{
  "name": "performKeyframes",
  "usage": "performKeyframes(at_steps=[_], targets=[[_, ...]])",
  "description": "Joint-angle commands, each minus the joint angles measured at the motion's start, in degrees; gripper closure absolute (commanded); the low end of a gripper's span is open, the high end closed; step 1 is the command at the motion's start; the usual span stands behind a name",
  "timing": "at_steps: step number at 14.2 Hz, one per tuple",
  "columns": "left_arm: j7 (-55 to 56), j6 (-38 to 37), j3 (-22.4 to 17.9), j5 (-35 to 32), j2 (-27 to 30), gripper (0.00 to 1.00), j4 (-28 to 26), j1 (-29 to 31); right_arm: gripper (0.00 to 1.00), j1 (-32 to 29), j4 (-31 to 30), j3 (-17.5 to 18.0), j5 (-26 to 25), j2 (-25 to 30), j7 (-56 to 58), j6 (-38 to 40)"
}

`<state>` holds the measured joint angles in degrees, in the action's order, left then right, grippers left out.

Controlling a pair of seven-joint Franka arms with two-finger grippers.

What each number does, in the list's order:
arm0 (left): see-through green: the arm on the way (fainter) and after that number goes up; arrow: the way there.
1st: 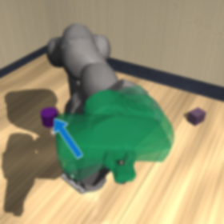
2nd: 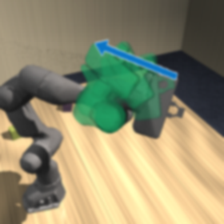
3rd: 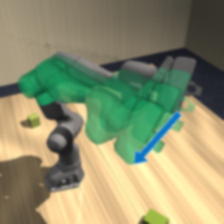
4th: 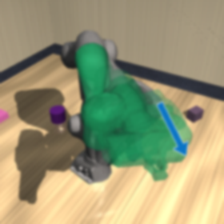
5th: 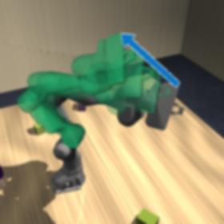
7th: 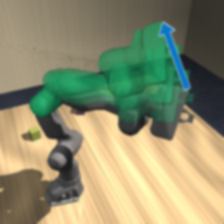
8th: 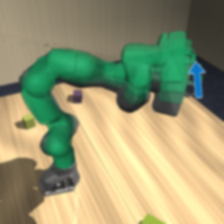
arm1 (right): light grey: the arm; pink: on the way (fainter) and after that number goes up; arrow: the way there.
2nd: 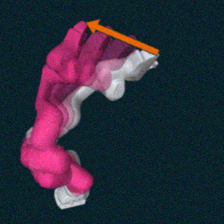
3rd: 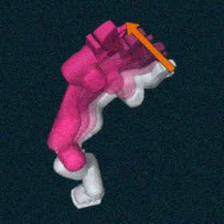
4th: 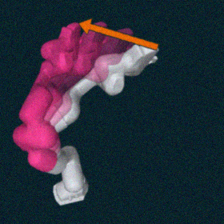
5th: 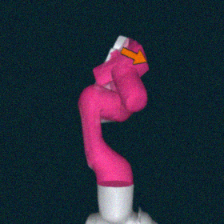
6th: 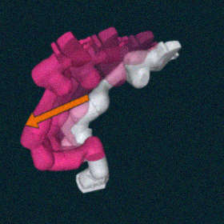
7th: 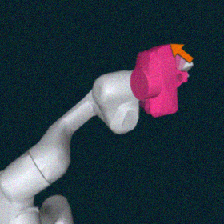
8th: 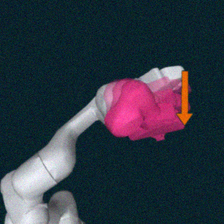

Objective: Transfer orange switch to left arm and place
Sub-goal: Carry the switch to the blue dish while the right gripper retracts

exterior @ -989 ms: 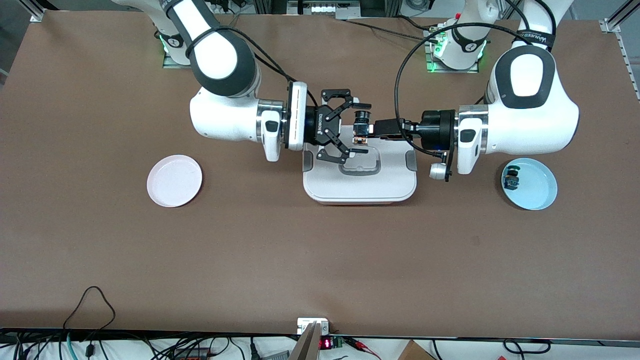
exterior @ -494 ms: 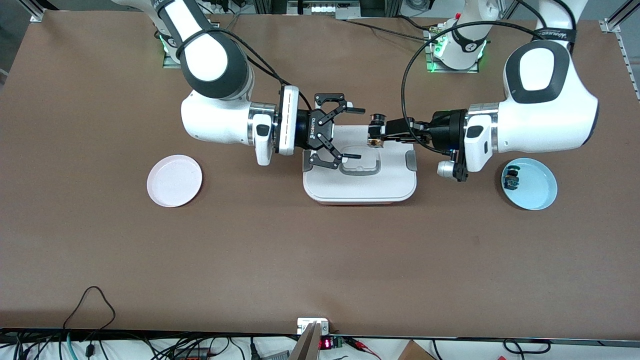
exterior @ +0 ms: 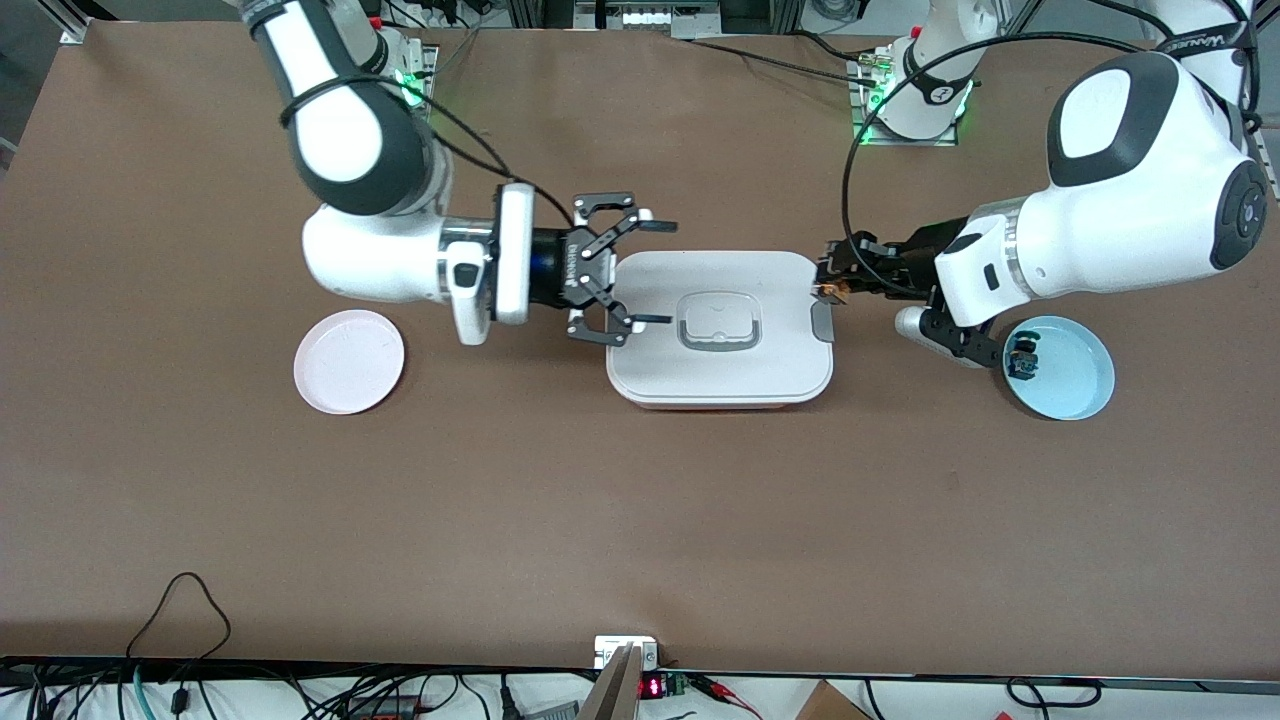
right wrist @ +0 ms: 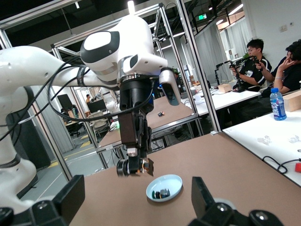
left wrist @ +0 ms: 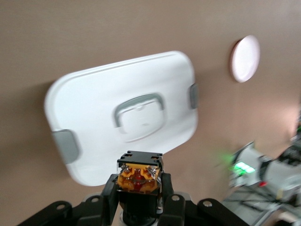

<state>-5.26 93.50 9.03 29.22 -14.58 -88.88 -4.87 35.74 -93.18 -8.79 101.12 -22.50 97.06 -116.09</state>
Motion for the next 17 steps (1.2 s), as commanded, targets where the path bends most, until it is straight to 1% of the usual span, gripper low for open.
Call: performKeyframes(at_steps=[1,3,5,7,8,9,12,14,16,17], targets=[[-9.30,-2.19,0.20,-8.09,-1.94,0.84,1.52,1.18,0.00,-1.20,-3.23,-3.59,-3.64,2.28,-0.02,4.55],[-12.57,-5.33,0.20,-14.07,-1.94,0.84,1.60,2.14,0.00,-1.29,-5.60,-6.58,-5.49,3.25,-0.20,7.53],[-16.35,-5.97,0.20,-17.60,-2.12,0.84,1.17,3.55,0.00,-1.81,-6.84,-9.31,-7.77,3.43,-0.37,10.00],[-21.08,-6.32,0.20,-20.67,-2.65,0.84,0.90,6.18,0.00,-1.90,-7.37,-12.21,-12.07,3.87,-3.60,10.45],[-25.81,-7.10,0.11,-25.13,-2.91,0.84,0.72,6.54,0.00,-1.90,-7.37,-13.09,-14.09,4.30,-6.93,10.45],[-30.90,-7.11,0.20,-30.13,-4.56,0.84,0.11,7.85,0.00,-2.08,-7.28,-13.71,-16.81,4.83,-11.06,10.36],[-38.93,-6.50,0.20,-35.79,-5.98,0.84,0.11,11.37,0.00,-2.34,-7.11,-14.59,-24.19,6.50,-26.25,10.36],[-44.72,-3.79,0.20,-38.44,-7.47,0.84,-0.07,13.74,0.00,-2.69,-6.84,-14.59,-29.46,7.29,-36.01,10.36],[-51.58,0.25,0.11,-41.94,-10.37,0.84,-0.07,16.64,0.00,-2.69,-6.67,-14.59,-34.83,7.29,-45.59,9.92],[-55.17,3.41,0.11,-45.88,-12.21,0.85,-0.24,17.43,0.00,-2.69,-6.58,-14.59,-37.29,7.29,-50.69,9.75]])
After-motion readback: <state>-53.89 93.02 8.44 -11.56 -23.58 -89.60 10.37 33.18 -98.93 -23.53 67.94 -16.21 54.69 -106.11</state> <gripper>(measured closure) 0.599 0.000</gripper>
